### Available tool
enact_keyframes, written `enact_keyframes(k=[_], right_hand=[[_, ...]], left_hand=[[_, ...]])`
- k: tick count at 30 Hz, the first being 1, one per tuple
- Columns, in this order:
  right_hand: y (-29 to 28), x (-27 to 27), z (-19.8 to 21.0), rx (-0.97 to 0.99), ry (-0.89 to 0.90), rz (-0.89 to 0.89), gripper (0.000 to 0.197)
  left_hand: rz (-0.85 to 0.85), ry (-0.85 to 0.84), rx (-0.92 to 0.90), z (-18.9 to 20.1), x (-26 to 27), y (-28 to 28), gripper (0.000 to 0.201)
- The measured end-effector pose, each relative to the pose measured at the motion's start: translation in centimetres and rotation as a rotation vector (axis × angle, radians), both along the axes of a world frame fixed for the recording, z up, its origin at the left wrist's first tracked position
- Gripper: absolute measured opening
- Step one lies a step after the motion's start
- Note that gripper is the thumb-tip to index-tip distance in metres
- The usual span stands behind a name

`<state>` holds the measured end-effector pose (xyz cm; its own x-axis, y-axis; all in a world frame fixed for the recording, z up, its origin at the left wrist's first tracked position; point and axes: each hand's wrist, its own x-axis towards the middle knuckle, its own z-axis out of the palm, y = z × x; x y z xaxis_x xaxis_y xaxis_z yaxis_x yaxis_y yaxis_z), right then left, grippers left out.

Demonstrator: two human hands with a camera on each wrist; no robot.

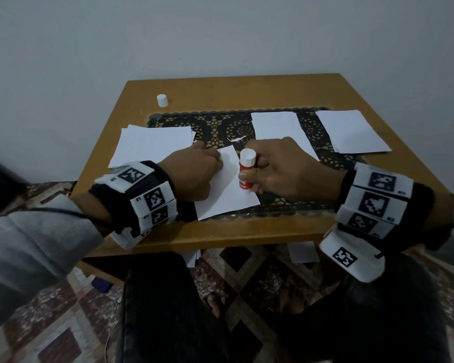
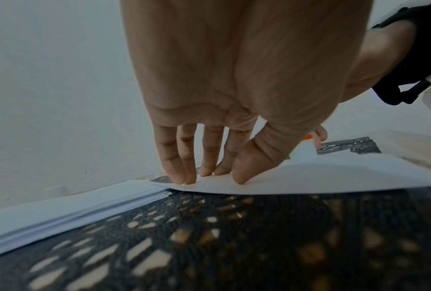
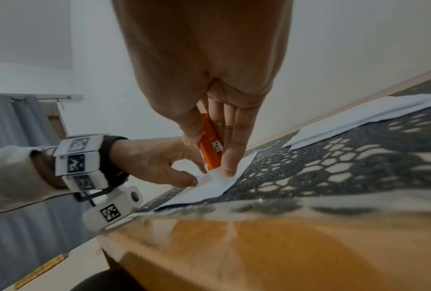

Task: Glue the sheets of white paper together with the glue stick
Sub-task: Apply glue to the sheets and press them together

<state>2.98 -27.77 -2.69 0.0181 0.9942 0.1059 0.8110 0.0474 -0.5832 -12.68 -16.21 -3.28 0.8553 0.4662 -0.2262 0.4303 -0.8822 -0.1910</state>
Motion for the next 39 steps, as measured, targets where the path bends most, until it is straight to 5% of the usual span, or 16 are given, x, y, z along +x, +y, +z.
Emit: enact_keyframes(k=[8,18,23,39], right_hand=[[-1.9,0.4,0.5,-0.009,0.128,0.033,0.022],[5.0,0.9,1.8,0.167,0.083,-0.151,0.038],[6.5,0.8,1.3,0.112,0.311,-0.135,0.043],[7.6,1.0,-0.1,0.169,0.203,-0.231,0.04]], left_hand=[[-0.019,-0.027,0.033,0.2,-0.2,-0.4,0.05],[-0.014,-0.033,0.007,0.5,-0.6,-0.7,0.057],[-0.02,-0.04,0.011,0.2,-0.7,-0.4,0.055],[-0.024,-0.048,0.009,0.2,-0.8,-0.4,0.056]])
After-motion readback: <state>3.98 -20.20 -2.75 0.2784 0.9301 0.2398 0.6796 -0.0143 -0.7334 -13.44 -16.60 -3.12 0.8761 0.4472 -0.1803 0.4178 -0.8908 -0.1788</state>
